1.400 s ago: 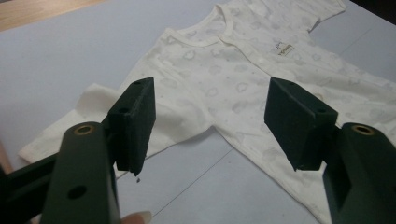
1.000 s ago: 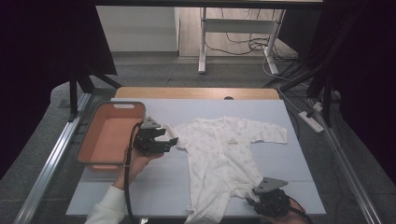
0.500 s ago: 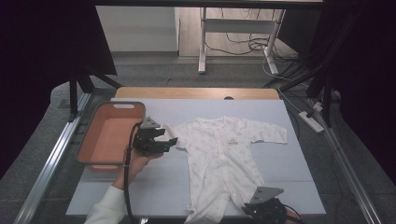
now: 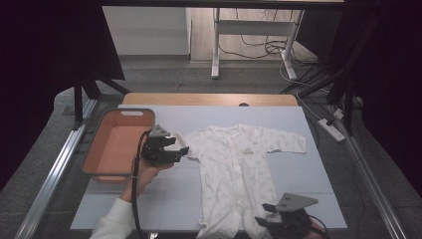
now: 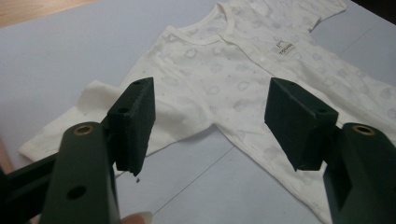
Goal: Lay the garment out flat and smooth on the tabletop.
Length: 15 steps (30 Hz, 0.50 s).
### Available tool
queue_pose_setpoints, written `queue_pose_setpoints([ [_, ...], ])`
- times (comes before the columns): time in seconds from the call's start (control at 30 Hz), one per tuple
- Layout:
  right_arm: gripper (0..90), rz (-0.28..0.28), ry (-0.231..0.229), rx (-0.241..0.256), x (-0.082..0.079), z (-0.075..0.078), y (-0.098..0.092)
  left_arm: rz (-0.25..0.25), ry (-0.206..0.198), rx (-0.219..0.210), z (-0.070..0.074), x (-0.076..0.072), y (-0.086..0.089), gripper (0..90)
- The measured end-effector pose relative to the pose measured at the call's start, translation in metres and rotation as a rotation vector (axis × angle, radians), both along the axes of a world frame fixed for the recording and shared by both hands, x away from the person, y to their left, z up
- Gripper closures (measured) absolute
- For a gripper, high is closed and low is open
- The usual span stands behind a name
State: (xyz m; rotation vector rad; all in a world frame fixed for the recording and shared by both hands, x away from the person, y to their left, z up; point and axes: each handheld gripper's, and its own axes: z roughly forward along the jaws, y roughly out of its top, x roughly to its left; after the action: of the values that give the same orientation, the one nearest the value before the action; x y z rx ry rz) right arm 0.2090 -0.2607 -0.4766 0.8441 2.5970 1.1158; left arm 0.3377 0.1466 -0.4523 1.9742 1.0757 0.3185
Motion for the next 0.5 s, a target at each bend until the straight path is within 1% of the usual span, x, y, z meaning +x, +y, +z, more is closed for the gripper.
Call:
queue_pose_setpoints([
  [0.03, 49.8, -0.034, 0.007, 0.013, 0.003, 0.001, -0.009, 0.0, 0.0, 0.0, 0.0, 0.0, 0.0, 34.4],
  [0.07, 49.7, -0.053, 0.008, 0.017, 0.005, 0.001, -0.013, 0.002, 0.0, -0.002, 0.0, 0.0, 0.0, 34.4],
  [0.1, 49.8, -0.073, 0.004, 0.01, 0.006, 0.0, -0.019, 0.001, 0.001, 0.001, 0.0, 0.0, 0.001, 34.4],
  [0.13, 49.8, -0.098, -0.004, -0.007, 0.007, -0.001, -0.025, 0.003, 0.001, 0.001, 0.0, 0.0, 0.001, 34.4],
  [0.2, 49.8, -0.125, -0.011, -0.032, 0.006, -0.003, -0.033, 0.005, 0.001, 0.001, 0.0, 0.0, 0.002, 34.4],
  [0.23, 49.8, -0.132, -0.01, -0.037, 0.005, -0.004, -0.035, 0.006, 0.0, 0.001, 0.0, 0.0, 0.003, 34.4],
  [0.33, 49.9, -0.154, -0.007, -0.072, 0.002, -0.008, -0.043, 0.01, 0.003, -0.003, 0.0, 0.0, 0.004, 34.4],
  [0.37, 50.1, -0.153, -0.001, -0.078, 0.002, -0.01, -0.045, 0.01, 0.003, -0.003, -0.001, 0.001, 0.004, 34.4],
  [0.43, 50.1, -0.146, 0.029, -0.079, 0.002, -0.013, -0.046, 0.006, 0.006, 0.003, -0.001, 0.002, 0.003, 34.4],
  [0.47, 50.3, -0.13, 0.052, -0.098, 0.002, -0.018, -0.043, 0.005, 0.006, 0.002, -0.001, 0.002, 0.002, 34.2],
  [0.5, 50.3, -0.13, 0.052, -0.098, 0.002, -0.018, -0.043, 0.001, 0.005, 0.003, 0.0, 0.002, 0.001, 34.2],
])
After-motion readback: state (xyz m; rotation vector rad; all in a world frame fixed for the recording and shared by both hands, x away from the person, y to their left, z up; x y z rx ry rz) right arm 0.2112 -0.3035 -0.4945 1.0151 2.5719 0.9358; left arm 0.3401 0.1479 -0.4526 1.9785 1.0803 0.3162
